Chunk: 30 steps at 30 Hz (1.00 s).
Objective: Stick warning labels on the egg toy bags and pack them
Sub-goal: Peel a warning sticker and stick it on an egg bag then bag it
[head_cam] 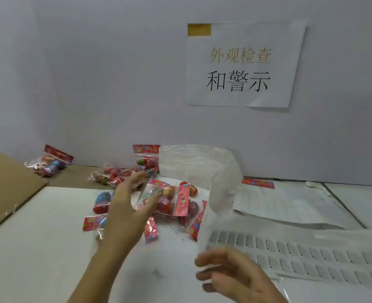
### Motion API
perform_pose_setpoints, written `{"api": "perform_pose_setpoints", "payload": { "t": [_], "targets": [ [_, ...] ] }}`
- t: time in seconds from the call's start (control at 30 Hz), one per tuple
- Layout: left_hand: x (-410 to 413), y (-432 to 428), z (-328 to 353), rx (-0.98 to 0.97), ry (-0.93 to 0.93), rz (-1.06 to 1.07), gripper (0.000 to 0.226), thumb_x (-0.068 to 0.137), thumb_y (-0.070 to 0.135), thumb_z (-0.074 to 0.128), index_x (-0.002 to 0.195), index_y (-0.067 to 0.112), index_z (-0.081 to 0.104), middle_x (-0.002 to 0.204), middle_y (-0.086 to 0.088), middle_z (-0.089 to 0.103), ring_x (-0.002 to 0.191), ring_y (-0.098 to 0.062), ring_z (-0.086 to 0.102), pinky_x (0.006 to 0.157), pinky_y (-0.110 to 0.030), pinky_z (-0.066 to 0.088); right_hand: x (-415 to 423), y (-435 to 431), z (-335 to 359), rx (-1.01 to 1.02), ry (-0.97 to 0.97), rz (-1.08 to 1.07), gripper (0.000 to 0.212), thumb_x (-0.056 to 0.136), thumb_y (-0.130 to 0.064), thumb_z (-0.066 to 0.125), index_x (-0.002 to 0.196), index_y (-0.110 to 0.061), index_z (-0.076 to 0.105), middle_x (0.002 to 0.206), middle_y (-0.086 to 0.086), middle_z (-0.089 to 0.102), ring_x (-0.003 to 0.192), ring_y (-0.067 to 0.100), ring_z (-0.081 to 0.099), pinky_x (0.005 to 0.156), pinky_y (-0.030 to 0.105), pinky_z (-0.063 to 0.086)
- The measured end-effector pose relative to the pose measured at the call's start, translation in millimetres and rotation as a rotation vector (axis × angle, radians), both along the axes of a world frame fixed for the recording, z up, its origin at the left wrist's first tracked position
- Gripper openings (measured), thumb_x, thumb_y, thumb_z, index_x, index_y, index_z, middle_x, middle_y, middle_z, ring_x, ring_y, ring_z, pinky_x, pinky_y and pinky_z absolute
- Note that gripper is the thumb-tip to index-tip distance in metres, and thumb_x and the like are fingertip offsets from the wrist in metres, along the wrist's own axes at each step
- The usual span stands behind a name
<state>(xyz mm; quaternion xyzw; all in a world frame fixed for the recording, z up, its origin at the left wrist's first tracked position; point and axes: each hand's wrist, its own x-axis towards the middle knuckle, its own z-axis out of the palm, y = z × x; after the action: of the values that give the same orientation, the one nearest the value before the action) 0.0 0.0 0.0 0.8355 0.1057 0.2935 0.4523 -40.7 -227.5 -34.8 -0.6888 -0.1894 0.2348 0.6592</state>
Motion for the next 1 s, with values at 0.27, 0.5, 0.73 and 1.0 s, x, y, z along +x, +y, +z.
{"api": "perform_pose_setpoints", "payload": {
  "t": [0.27, 0.5, 0.73, 1.0],
  "targets": [
    [64, 2, -38, -0.052, 0.248, 0.174, 0.081, 0.078, 0.05, 0.076, 0.147, 0.03, 0.037, 0.126, 0.001, 0.062, 0.108, -0.023, 0.063, 0.08, -0.035, 0.056, 86, 35, -25, -0.321, -0.343, -0.404, 0.053, 0.095, -0.025, 0.057, 0.14, -0.038, 0.034, 0.149, -0.011, 0.035, 0.137, 0.009, 0.035, 0.113, 0.037, 0.034],
    [51, -26, -27, -0.987, 0.09, -0.237, 0.075, 0.061, 0.019, 0.083, 0.131, 0.015, 0.055, 0.106, -0.007, 0.075, 0.091, -0.023, 0.074, 0.084, -0.042, 0.059, 81, 32, -26, -0.071, -0.326, -0.353, 0.055, 0.082, -0.041, 0.064, 0.125, -0.058, 0.033, 0.129, -0.034, 0.044, 0.117, -0.013, 0.049, 0.091, 0.006, 0.04],
    [36, -63, -27, -0.951, 0.188, -0.438, 0.056, 0.051, 0.026, 0.087, 0.1, 0.011, 0.065, 0.097, -0.015, 0.074, 0.09, -0.034, 0.072, 0.077, -0.048, 0.06, 86, 23, -13, 0.369, -0.127, -0.488, 0.069, 0.07, -0.027, 0.075, 0.132, -0.035, 0.044, 0.107, 0.002, 0.073, 0.1, 0.02, 0.07, 0.077, 0.028, 0.058],
    [34, -61, -26, -0.963, 0.191, -0.493, 0.045, 0.056, 0.026, 0.082, 0.096, 0.007, 0.077, 0.098, -0.018, 0.075, 0.084, -0.032, 0.073, 0.06, -0.036, 0.061, 84, 15, -4, 0.421, -0.101, -0.597, 0.08, 0.06, -0.036, 0.08, 0.128, -0.048, 0.04, 0.088, 0.011, 0.074, 0.074, 0.024, 0.073, 0.051, 0.028, 0.055]
  ]
}}
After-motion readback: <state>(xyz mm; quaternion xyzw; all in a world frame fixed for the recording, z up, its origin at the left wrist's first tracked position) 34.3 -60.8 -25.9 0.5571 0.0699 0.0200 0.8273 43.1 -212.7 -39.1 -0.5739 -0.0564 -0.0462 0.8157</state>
